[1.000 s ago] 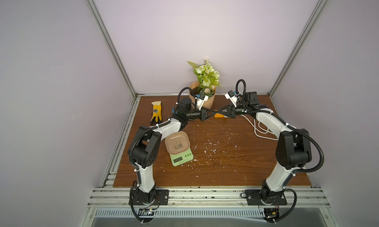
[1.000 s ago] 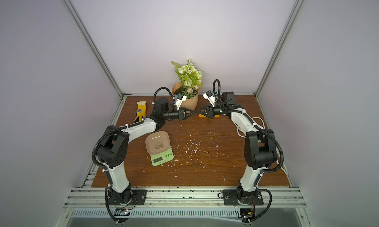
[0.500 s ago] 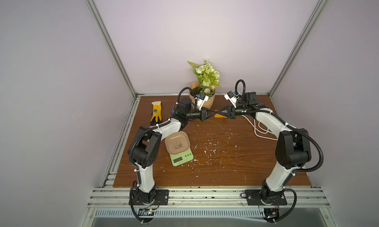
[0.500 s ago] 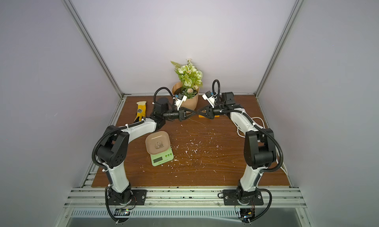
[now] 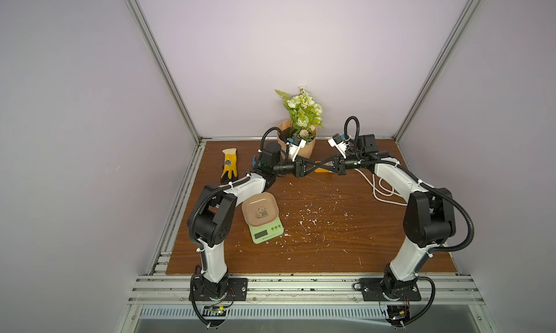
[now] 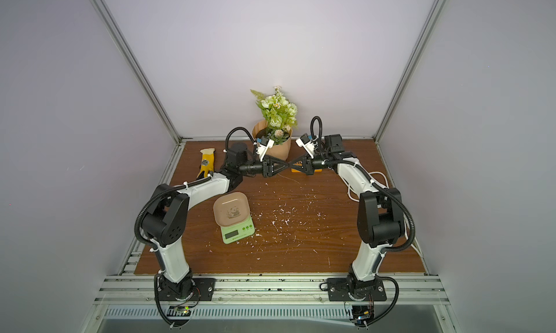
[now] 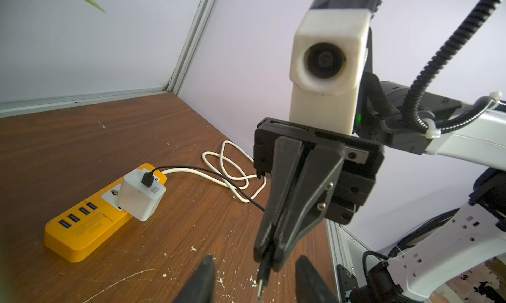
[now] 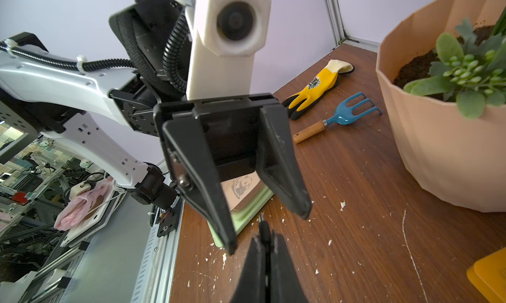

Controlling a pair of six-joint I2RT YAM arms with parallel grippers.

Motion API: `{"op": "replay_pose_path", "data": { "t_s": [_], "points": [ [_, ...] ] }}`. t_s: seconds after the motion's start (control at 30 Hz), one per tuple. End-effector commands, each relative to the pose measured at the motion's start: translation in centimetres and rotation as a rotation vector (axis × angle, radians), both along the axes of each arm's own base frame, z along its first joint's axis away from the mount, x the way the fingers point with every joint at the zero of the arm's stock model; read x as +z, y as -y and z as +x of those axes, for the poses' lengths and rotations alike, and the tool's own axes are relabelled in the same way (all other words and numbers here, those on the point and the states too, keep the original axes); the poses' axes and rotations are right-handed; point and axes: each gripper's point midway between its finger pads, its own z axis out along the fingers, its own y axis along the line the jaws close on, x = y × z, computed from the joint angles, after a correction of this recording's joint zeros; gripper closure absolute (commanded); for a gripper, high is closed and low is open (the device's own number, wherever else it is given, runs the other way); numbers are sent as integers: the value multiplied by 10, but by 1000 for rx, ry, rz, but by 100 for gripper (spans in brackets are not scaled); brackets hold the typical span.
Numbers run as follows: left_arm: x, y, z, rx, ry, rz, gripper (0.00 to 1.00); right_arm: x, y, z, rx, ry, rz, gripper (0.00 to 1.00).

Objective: Charge the electronic scale
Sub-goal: Pick up the charging cable from the center of the board, then pick up the electronic scale at the center of the board.

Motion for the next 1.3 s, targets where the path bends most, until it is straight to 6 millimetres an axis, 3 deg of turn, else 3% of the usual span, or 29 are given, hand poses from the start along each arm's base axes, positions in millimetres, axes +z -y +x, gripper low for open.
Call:
{"op": "replay_pose_path", "data": {
  "t_s": [0.0, 0.1, 0.23, 0.4, 0.57, 0.73, 0.83, 1.03, 1.27],
  "points": [
    [33, -14, 3, 106, 95, 14, 41, 14, -2, -1, 23, 76, 15, 100],
    [33, -37, 12, 280, 101, 87, 36, 13, 1, 3, -19, 70, 2, 100],
    [27, -83, 11, 533, 65, 165, 30, 10, 8, 10, -101, 54, -19, 100],
    [-17, -157, 1, 896, -171, 327, 30, 1, 13, 16, -191, 3, -35, 100],
    [-74, -219, -40, 1118, -369, 561, 31, -9, 19, 27, -272, -51, -52, 100],
    [-94, -265, -88, 1256, -443, 649, 30, -16, 20, 32, -306, -72, -52, 100],
    [-101, -282, -112, 1298, -481, 657, 29, -17, 20, 33, -316, -83, -50, 100],
    [-125, -288, -144, 1289, -589, 625, 30, -13, 22, 33, -341, -74, -59, 100],
    [-144, -287, -148, 1277, -602, 608, 36, -17, 25, 34, -367, -84, -68, 100]
  ]
}}
